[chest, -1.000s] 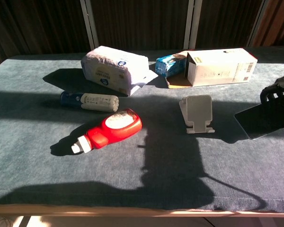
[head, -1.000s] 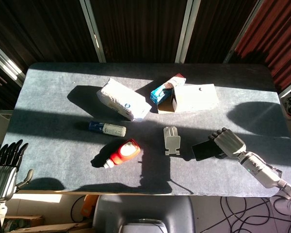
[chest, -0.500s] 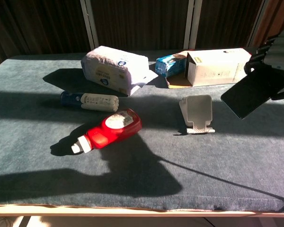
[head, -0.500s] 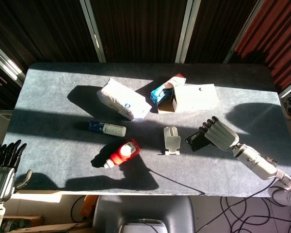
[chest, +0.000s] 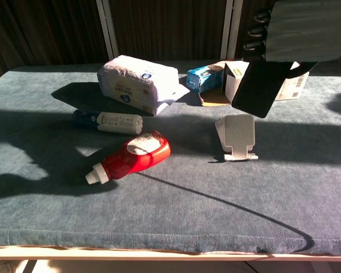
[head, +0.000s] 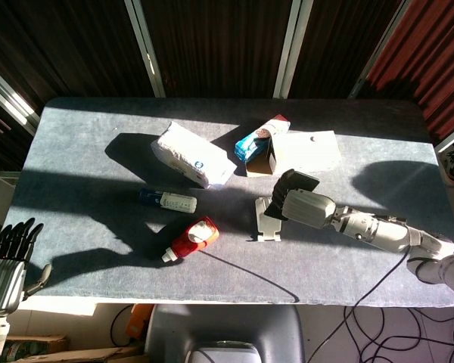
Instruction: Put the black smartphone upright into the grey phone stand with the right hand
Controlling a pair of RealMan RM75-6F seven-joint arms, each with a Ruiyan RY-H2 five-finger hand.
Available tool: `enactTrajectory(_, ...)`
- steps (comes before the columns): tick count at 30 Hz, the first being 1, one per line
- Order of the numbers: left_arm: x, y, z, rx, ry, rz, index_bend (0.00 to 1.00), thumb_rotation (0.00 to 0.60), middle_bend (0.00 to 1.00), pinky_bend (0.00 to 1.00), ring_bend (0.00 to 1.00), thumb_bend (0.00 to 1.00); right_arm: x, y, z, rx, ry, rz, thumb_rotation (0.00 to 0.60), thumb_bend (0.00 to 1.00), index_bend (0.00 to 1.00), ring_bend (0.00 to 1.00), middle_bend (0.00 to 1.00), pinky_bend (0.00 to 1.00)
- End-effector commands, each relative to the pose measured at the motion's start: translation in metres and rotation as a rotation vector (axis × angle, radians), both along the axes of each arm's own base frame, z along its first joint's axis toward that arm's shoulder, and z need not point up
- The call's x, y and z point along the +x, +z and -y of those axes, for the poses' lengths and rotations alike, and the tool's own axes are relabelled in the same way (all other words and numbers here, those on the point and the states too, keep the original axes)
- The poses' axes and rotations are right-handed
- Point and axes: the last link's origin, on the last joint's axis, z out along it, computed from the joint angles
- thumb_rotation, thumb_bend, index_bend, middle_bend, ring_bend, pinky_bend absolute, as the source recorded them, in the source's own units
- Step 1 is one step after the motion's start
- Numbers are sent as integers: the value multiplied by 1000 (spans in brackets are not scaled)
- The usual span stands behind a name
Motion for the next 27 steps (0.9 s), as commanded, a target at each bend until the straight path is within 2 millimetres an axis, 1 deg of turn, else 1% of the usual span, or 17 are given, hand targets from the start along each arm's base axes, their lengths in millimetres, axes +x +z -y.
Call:
enactTrajectory(1,0,0,0,0,0,0,0,600,0,28,0,357,5,-4,2,8,32,-45,600,293,965,633,676,552)
enactTrajectory(2,0,0,0,0,-1,0,0,600,0,28,0,356,6,-7,2,17,42,-59,600,293,965,632,676,552)
enactTrajectory(4,0,1,2,2,1,-1,0,600,0,28,0,356,13,-23,5,62,82,-123,600,293,965,631,676,552)
enactTrajectory(7,-1,1,2,5,1,0,0,600,0,28,0,356,16,-28,10,83,98,-143,600,293,965,631,676,552)
enactTrajectory(13,-1,2,3,5,0,3,0,600,0,28,0,356,16,-37,13,121,104,-150,600,292,965,631,676,552)
enactTrajectory(19,-1,2,4,0,-1,2,0,600,0,28,0,357,10,-49,12,153,91,-157,600,293,965,631,676,552)
enactTrajectory(27,-1,1,3,-4,2,0,0,600,0,28,0,358,8,-60,11,184,96,-169,600,292,965,631,676,554)
